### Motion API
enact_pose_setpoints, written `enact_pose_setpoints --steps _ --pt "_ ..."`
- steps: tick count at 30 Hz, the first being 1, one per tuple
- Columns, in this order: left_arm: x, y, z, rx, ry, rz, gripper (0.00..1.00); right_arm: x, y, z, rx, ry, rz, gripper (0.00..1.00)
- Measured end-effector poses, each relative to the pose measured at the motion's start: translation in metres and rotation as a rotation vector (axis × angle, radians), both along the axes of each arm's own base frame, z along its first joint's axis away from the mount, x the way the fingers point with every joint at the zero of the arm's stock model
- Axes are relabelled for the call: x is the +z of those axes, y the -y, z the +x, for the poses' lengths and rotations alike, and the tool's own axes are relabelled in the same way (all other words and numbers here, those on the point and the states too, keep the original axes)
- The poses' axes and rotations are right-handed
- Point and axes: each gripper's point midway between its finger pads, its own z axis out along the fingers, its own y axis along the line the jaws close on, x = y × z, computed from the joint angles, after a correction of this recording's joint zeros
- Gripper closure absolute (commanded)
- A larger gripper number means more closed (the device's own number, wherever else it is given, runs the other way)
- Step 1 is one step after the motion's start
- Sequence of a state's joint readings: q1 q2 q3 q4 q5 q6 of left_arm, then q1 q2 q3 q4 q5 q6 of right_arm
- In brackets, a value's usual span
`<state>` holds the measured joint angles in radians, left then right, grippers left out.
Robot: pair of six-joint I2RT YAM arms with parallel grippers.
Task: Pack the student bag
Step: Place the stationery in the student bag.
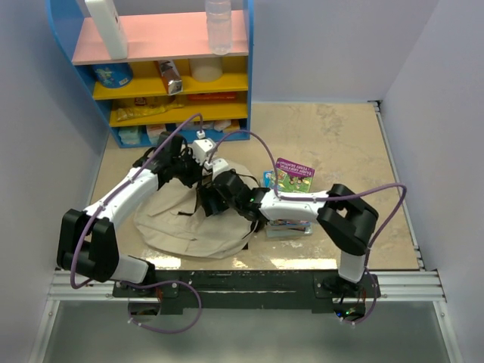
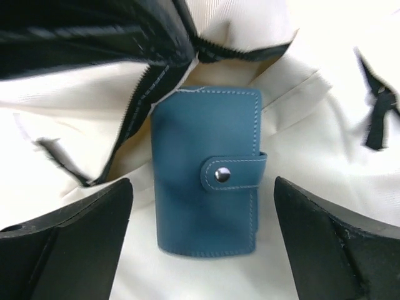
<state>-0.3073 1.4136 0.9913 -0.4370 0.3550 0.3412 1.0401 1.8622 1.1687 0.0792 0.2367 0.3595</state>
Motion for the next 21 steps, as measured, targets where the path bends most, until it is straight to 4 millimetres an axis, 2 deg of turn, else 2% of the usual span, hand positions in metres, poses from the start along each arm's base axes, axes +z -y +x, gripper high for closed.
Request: enact_pose_setpoints --steps 5,7,9,10,11,13,14,15,21 --pt "-0.001 0.004 -0.004 -0.016 -0.009 -0.004 1.0 0.042 0.013 -0.004 -0.021 0.024 0.127 0.07" --pt "-0.001 0.004 -0.004 -0.016 -0.009 -0.004 1.0 0.055 0.019 -0.006 -0.036 0.022 0.174 0.08" --pt "-0.001 0.004 -0.004 -0.016 -0.009 -0.004 1.0 0.059 0.025 -0.009 -0.052 -0.009 0.205 0.12" --pt "-0.001 0.004 -0.004 -0.016 -0.009 -0.004 1.0 0.058 0.026 -0.009 -0.06 -0.029 0.213 0.14" --pt "-0.001 0.004 -0.004 -0.016 -0.009 -0.004 1.0 0.054 0.026 -0.011 -0.059 -0.057 0.218 0.24" --pt "-0.001 0.004 -0.003 -0.016 -0.009 -0.004 1.0 0.046 0.028 -0.016 -0.059 -0.103 0.215 0.39" --pt "-0.001 0.004 -0.004 -0.016 -0.009 -0.004 1.0 0.041 0.029 -0.02 -0.058 -0.131 0.216 0.55" --pt "-0.001 0.004 -0.004 -0.016 -0.01 -0.004 1.0 0.035 0.031 -0.023 -0.061 -0.151 0.212 0.61" --pt "-0.001 0.004 -0.004 -0.016 -0.01 -0.004 1.0 -0.007 0.057 -0.042 -0.098 -0.229 0.12 0.69"
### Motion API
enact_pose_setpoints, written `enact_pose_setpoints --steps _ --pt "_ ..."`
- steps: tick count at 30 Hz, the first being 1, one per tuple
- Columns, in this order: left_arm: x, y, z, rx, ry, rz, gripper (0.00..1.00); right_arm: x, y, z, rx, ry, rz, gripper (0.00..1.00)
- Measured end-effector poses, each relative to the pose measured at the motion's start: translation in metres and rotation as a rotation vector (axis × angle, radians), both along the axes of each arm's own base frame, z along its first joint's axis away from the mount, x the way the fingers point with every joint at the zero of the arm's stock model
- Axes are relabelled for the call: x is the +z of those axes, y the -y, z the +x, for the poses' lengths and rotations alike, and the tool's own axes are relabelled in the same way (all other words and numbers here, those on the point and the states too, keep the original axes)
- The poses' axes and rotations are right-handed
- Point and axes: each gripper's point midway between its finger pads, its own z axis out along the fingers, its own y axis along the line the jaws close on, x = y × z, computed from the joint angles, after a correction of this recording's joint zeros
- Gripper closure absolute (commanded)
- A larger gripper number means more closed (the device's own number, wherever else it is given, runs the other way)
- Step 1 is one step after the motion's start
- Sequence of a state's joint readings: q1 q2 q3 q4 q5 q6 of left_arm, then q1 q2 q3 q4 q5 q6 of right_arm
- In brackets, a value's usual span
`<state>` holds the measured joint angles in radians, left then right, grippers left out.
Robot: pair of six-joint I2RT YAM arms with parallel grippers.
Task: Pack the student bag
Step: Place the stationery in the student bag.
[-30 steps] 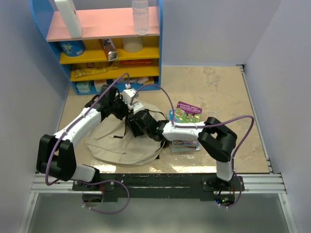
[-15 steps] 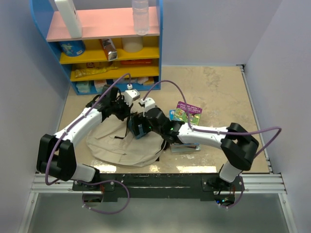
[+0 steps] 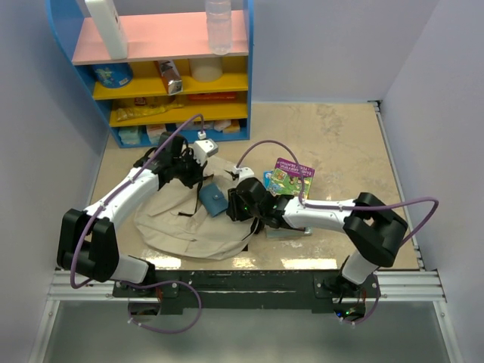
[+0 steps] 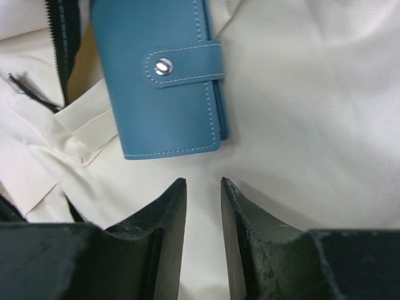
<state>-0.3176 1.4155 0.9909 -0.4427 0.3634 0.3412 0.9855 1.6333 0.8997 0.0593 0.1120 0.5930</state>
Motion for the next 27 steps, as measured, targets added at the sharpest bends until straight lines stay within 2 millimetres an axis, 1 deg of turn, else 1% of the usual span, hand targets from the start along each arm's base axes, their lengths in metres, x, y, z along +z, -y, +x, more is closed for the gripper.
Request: enact_pose_setpoints --steps 2,4,7,8,11,14,18,23,27 --pt "0.0 0.0 0.0 0.0 0.0 0.0 1.0 -0.006 0.004 0.001 -0.014 0.006 -0.023 0.72" --pt "0.0 0.0 0.0 0.0 0.0 0.0 1.0 -0.01 0.005 0.004 -0.025 0.018 -0.041 0.73" --pt "0.0 0.0 0.0 -0.001 0.001 0.001 1.0 -0.025 0.005 0.009 -0.036 0.025 -0.079 0.74" --pt "0.0 0.0 0.0 -0.002 0.001 0.001 1.0 -0.03 0.004 0.01 -0.036 0.025 -0.092 0.78" --pt "0.0 0.0 0.0 -0.002 0.001 0.002 1.0 -0.038 -0.002 0.015 -0.036 0.034 -0.117 0.8" --pt "0.0 0.0 0.0 -0.007 0.004 0.005 1.0 -0.035 -0.012 0.021 -0.036 0.055 -0.11 0.8" --pt "0.0 0.0 0.0 -0.011 0.007 0.007 1.0 -0.03 -0.019 0.026 -0.036 0.077 -0.109 0.8" --pt "0.0 -0.001 0.001 -0.011 0.011 0.01 1.0 -0.007 -0.037 0.035 -0.026 0.117 -0.066 0.81" --pt "0.0 -0.003 0.003 -0.003 0.016 0.016 1.0 0.005 -0.06 0.047 -0.016 0.147 -0.029 0.81"
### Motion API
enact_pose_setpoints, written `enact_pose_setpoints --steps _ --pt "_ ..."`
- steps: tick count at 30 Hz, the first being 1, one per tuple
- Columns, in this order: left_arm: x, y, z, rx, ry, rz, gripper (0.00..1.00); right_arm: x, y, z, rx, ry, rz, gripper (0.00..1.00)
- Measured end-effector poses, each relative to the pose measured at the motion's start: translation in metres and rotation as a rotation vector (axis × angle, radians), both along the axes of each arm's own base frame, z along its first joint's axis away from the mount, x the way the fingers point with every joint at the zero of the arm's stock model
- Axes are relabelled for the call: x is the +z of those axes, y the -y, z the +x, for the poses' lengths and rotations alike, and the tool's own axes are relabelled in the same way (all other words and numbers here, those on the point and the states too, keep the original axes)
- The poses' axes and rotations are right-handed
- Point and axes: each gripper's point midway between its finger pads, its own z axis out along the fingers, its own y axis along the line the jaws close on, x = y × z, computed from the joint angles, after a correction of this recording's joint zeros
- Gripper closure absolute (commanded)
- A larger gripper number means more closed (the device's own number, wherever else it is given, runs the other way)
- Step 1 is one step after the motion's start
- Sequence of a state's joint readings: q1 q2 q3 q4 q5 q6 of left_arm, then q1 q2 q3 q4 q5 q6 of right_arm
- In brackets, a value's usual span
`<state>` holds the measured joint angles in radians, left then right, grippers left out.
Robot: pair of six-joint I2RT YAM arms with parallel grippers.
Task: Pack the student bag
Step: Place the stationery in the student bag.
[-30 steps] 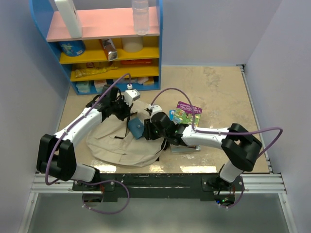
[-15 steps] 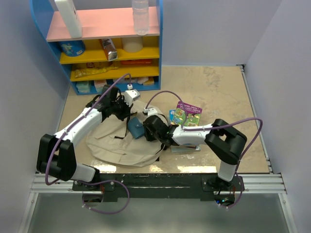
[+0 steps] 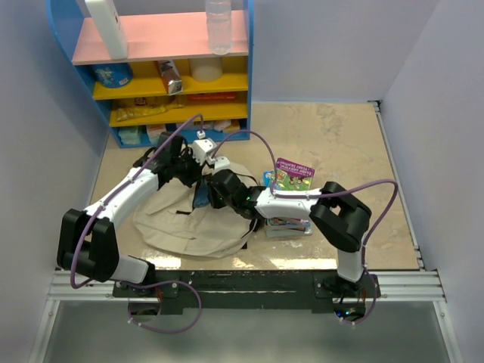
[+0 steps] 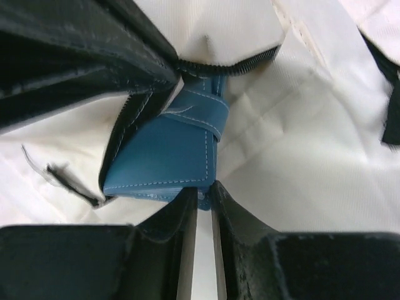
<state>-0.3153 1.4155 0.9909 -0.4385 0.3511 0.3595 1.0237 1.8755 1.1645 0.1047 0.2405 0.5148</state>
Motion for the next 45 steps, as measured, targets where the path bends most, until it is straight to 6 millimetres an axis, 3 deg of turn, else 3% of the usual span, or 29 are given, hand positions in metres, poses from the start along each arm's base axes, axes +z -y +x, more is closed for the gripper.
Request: enact_pose_setpoints --steps 5,8,11,14,17,18,19,23,31,45 --pt "-0.001 -0.008 0.003 0.034 0.002 0.015 1.0 -0.008 -0.018 0.01 0.01 0.01 0.019 0.76" --pt "-0.003 -0.01 0.003 0.042 -0.001 0.024 1.0 -0.008 -0.022 0.008 0.024 0.007 0.042 0.56" --pt "-0.003 -0.007 0.002 0.026 -0.001 0.02 1.0 -0.011 -0.014 0.004 0.02 0.013 0.043 0.54" --pt "-0.003 -0.002 -0.001 0.007 -0.007 0.008 1.0 -0.013 0.009 -0.006 0.014 0.018 0.016 0.58" --pt "-0.003 0.0 -0.003 -0.002 -0.011 0.0 1.0 -0.005 0.021 -0.011 0.012 0.04 0.023 0.78" --pt "-0.003 0.0 -0.003 -0.003 -0.011 -0.001 1.0 -0.002 0.021 -0.011 0.013 0.05 0.034 0.95" --pt "-0.003 0.0 -0.003 -0.003 -0.011 -0.001 1.0 0.001 0.019 -0.01 0.017 0.06 0.044 1.0" --pt "-0.003 0.0 -0.003 -0.004 -0.012 -0.002 1.0 0.001 0.01 -0.008 0.04 0.066 0.07 1.0" --pt "-0.003 0.001 -0.003 -0.005 -0.013 -0.003 1.0 -0.023 -0.016 -0.004 0.095 0.037 0.054 1.0" --pt "0.002 -0.01 0.007 0.067 -0.002 -0.011 1.0 -0.013 -0.044 0.02 0.025 0.066 0.145 1.0"
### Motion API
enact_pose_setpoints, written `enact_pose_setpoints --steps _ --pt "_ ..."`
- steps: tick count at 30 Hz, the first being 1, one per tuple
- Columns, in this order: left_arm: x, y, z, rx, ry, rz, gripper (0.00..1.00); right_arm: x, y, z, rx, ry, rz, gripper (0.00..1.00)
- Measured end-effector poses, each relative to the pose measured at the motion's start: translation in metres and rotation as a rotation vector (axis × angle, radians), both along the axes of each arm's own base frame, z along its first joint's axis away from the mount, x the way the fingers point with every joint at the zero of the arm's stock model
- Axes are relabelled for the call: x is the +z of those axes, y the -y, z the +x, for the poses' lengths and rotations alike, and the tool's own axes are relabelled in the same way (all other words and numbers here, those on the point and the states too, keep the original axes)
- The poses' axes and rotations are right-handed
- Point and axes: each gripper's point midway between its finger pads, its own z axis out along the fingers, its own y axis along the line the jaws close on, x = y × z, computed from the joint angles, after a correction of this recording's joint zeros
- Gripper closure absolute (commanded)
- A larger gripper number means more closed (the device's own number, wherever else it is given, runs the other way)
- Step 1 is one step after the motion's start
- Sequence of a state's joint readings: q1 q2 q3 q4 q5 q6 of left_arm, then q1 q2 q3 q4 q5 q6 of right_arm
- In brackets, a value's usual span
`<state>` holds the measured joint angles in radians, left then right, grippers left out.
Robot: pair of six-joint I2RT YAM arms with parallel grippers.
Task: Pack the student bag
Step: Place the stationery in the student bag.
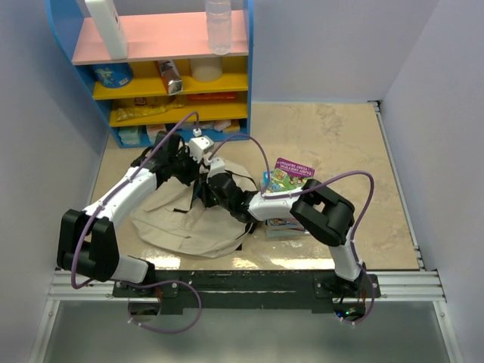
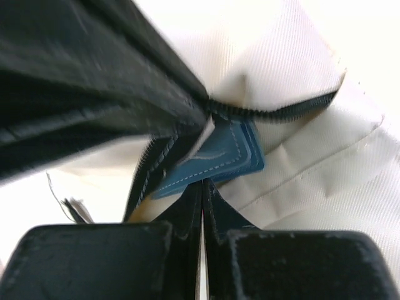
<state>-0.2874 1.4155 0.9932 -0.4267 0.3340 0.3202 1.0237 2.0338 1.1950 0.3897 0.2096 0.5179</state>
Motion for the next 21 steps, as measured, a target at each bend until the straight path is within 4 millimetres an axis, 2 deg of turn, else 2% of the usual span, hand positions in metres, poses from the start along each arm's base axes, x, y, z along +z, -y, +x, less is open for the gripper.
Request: enact_pose_setpoints --steps 5,10,15,16,17,19,21 --pt "-0.002 0.009 -0.007 -0.045 -0.012 -0.006 1.0 0.013 0.005 0.005 -0.058 0.025 0.095 1.0" --pt "-0.002 0.012 -0.01 -0.059 -0.017 -0.014 1.0 0.037 0.009 0.01 -0.102 0.014 0.199 1.0" --pt "-0.001 0.012 -0.009 -0.059 -0.012 -0.013 1.0 0.034 0.006 0.015 -0.093 -0.058 0.289 1.0" --pt "-0.001 0.012 -0.009 -0.059 -0.013 -0.013 1.0 0.031 0.009 0.016 -0.093 -0.068 0.299 0.96" --pt "-0.002 0.012 -0.01 -0.061 -0.017 -0.014 1.0 0.027 0.012 0.015 -0.088 -0.079 0.302 0.89" --pt "-0.002 0.013 -0.011 -0.064 -0.019 -0.016 1.0 0.021 0.02 0.012 -0.081 -0.091 0.298 0.65" --pt "-0.002 0.014 -0.011 -0.067 -0.021 -0.019 0.98 0.016 0.034 0.004 -0.079 -0.104 0.274 0.56"
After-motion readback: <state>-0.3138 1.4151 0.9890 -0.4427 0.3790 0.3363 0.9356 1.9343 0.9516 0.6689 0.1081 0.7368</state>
